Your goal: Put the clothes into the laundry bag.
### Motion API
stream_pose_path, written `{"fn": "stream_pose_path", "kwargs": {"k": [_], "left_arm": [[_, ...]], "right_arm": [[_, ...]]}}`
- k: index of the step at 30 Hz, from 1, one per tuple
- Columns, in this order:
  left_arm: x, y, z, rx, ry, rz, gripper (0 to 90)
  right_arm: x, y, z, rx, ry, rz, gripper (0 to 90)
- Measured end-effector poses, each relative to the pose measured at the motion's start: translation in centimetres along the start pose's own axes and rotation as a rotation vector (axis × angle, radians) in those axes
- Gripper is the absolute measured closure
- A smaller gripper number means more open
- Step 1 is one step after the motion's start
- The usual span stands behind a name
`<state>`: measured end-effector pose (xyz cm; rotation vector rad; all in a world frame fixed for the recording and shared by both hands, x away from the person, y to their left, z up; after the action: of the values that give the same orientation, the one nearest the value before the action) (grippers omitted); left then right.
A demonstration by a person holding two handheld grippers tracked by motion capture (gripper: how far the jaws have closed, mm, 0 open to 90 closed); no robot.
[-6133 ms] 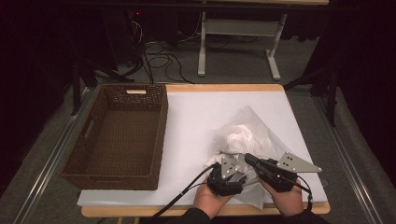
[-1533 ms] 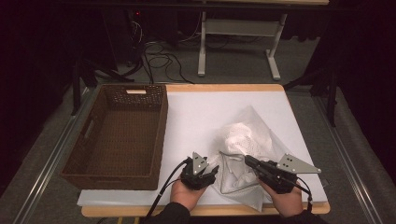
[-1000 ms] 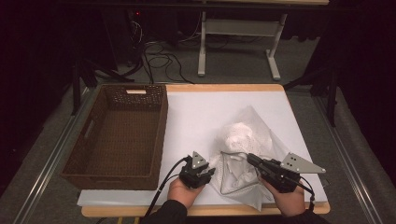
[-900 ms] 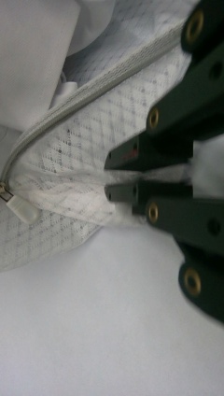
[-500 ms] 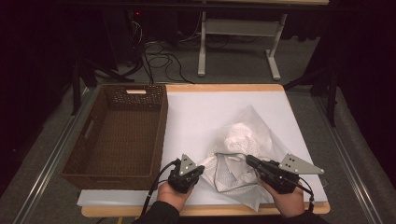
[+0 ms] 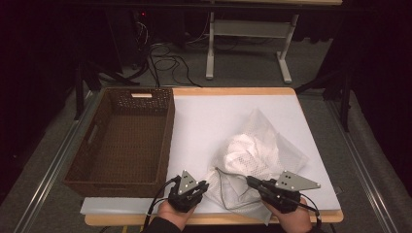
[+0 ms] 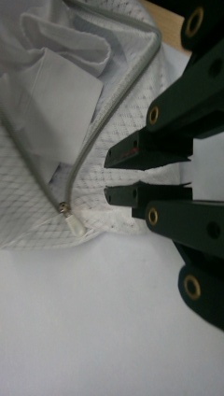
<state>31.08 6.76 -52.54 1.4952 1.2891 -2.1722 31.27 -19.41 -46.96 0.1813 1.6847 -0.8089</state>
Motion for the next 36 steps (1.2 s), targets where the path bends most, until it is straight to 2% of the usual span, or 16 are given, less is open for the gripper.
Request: {"fn": "stream_pose_path", "kwargs": {"k": [3,7,12,16,19,22,26,29,32,36], "left_arm": [[-0.2,-0.2,-0.1,-0.013,-0.005,0.035,70.8],[-0.3,-0.1,0.0,-0.021,-0.008,0.047,64.2],[-0.4,-0.1,0.0,-0.026,-0.006,0.061,61.8],[-0.5,-0.2,-0.3,-0.028,-0.013,0.075,61.1],[-0.5,-0.2,-0.5,-0.028,-0.021,0.078,61.0],[-0.5,-0.1,-0.4,-0.024,-0.021,0.082,60.6],[-0.7,0.1,-0.2,-0.019,-0.007,0.083,59.8],[-0.8,0.4,-0.1,-0.015,-0.005,0.082,58.7],[-0.7,0.5,0.1,-0.013,0.001,0.074,57.9],[-0.8,0.6,0.4,-0.012,0.022,0.078,56.6]], "right_arm": [[1.2,0.9,-0.4,-0.009,-0.003,-0.074,89.5],[2.7,2.0,-0.4,-0.006,0.007,-0.164,89.6],[4.6,3.5,0.3,0.037,0.000,-0.289,89.8],[5.4,4.1,1.4,0.086,-0.015,-0.338,90.0],[5.2,4.1,2.5,0.129,-0.017,-0.338,89.9],[5.0,3.8,4.8,0.170,-0.011,-0.335,90.0],[4.7,3.3,7.3,0.221,0.045,-0.316,89.9],[4.5,2.9,8.7,0.251,0.059,-0.308,89.9],[4.3,2.3,8.7,0.247,0.078,-0.281,89.7],[2.9,0.5,6.6,0.224,0.047,-0.188,89.6]]}}
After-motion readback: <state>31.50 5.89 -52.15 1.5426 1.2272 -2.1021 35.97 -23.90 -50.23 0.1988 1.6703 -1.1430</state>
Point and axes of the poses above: each handheld gripper's, and its own axes: y roughly forward along the jaws, x roughly out of its underside, z roughly to its right, the point moved 3 cm from there along y, roughly forward along the jaws, and after that the axes turned 1 degree about y, right-handed, at the moved point
